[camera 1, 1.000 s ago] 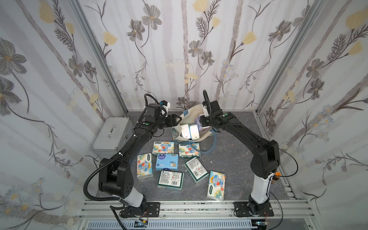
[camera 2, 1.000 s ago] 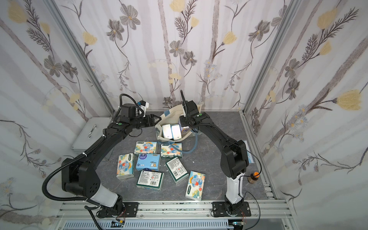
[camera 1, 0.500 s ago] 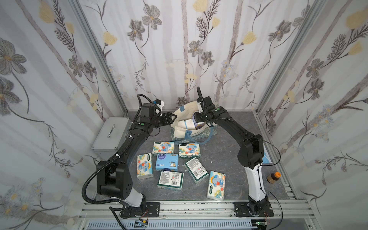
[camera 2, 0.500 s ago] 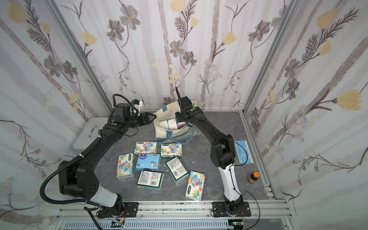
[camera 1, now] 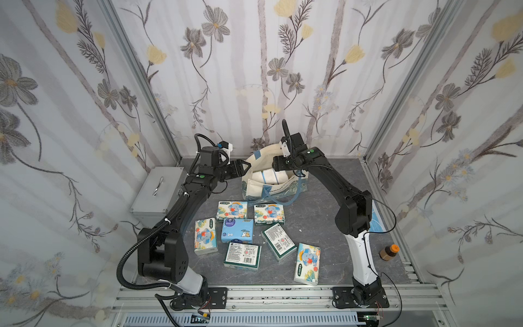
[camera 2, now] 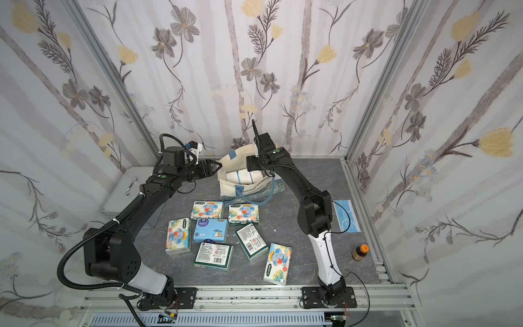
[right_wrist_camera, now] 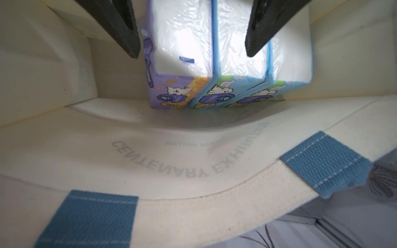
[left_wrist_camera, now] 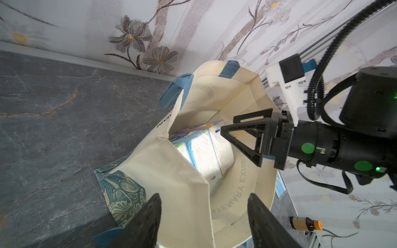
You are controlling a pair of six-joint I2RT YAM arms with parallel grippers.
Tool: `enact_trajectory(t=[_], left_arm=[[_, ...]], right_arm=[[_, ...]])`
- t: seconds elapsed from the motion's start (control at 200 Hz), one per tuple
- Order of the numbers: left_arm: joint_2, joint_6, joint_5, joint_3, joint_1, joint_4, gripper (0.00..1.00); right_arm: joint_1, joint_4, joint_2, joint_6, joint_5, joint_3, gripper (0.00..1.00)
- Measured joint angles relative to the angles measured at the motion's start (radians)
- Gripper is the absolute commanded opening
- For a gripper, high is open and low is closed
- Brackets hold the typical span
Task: Put tissues into the canvas bag
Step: Place the pack of facial tissues in the canvas bag, then adjust the pack of facial tissues at the center of the board.
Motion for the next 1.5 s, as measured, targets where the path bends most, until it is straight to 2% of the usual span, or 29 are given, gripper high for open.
enact_trajectory(t=[0.13,0.225,0.365,0.43,0.52,0.585,0.655,0.725,0.879,0.979,1.069,1.239,1.314,1.499], left_arm=[[0.002,-0.008,0.008,-0.002,0.000,0.005,0.60],[0.003,-0.010,0.016,-0.001,-0.006,0.006,0.59],[-0.009,0.009,0.006,0.006,-0.054,-0.003,0.61],[-0.021,0.026,0.003,0.004,-0.083,-0.005,0.61],[-0.029,0.046,0.002,0.002,-0.099,-0.006,0.61],[-0.037,0.047,-0.038,-0.009,-0.134,-0.004,0.61],[-0.046,0.053,-0.021,-0.023,-0.182,0.000,0.61],[-0.050,0.056,-0.016,-0.031,-0.193,0.006,0.61],[-0.051,0.053,-0.038,-0.032,-0.193,0.010,0.60],[-0.053,0.054,-0.040,-0.032,-0.194,0.010,0.60],[-0.057,0.061,-0.050,-0.032,-0.193,0.010,0.61],[-0.062,0.068,-0.053,-0.032,-0.195,0.010,0.61],[-0.066,0.068,-0.053,-0.032,-0.195,0.010,0.61],[-0.079,0.072,-0.057,-0.032,-0.196,0.006,0.61]], right_arm=[[-0.013,-0.028,-0.134,-0.005,-0.018,-0.017,0.78],[-0.018,-0.019,-0.296,-0.008,-0.025,-0.123,0.79],[-0.026,0.042,-0.575,-0.008,-0.043,-0.484,0.80],[-0.029,0.042,-0.696,-0.008,-0.053,-0.655,0.77],[-0.029,0.028,-0.769,-0.008,-0.071,-0.746,0.73],[0.014,0.176,-0.889,-0.006,-0.063,-0.956,0.71],[0.105,0.028,-1.058,0.013,-0.078,-1.162,0.70],[0.193,0.022,-1.144,0.050,-0.050,-1.269,0.70],[0.431,-0.001,-1.226,0.230,0.102,-1.476,0.70],[0.523,-0.002,-1.249,0.364,0.192,-1.550,0.70],[0.579,-0.003,-1.222,0.459,0.233,-1.575,0.74],[0.597,0.024,-1.117,0.567,0.290,-1.592,0.86],[0.590,0.029,-1.083,0.602,0.320,-1.593,0.87],[0.476,0.081,-1.042,0.641,0.346,-1.605,0.88]])
